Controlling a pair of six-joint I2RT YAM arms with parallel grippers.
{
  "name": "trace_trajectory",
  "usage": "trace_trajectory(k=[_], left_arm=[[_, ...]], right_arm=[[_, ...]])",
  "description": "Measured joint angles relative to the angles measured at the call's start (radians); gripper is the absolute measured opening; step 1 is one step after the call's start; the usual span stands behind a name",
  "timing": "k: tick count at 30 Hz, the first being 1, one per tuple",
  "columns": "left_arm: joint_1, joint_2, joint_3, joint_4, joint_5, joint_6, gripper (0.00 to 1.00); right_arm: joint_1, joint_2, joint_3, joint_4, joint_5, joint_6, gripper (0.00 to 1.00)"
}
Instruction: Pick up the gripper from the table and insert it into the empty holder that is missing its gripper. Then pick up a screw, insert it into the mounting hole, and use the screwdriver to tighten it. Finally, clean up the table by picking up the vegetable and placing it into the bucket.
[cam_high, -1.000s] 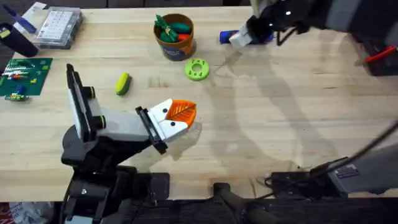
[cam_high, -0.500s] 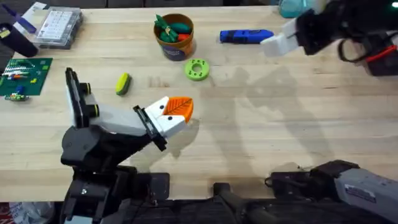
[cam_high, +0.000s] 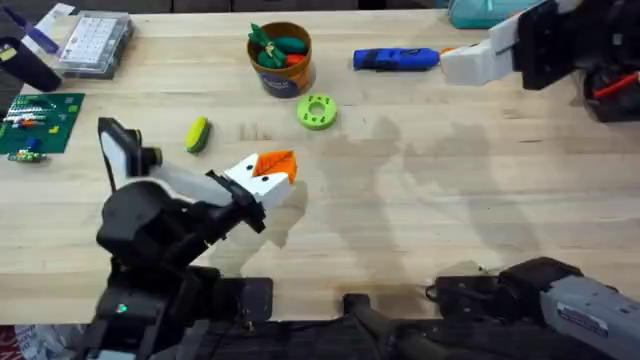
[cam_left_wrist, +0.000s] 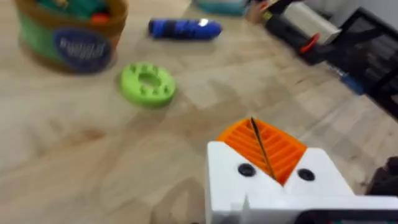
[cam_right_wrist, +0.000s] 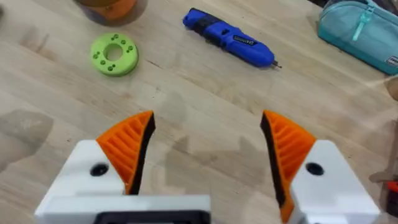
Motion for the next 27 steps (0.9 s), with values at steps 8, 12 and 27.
trace_trajectory(k=[8,12,27], left_arm=[[0.0,0.284,0.456,-0.438,-0.236,0.141,0.011],[0.0,0.458,0.692,-0.547,-0.333,0.158,0.011],[0.0,0.498,0.811,-0.568,-0.369,0.165,0.439]], right_arm=[[0.0,-0.014,0.02,-0.083,0.0,0.049,0.993],[0.0,-0.014,0.122,-0.186,0.0,0.065,0.993],[0.0,-0.023,0.221,-0.326,0.0,0.095,0.993]])
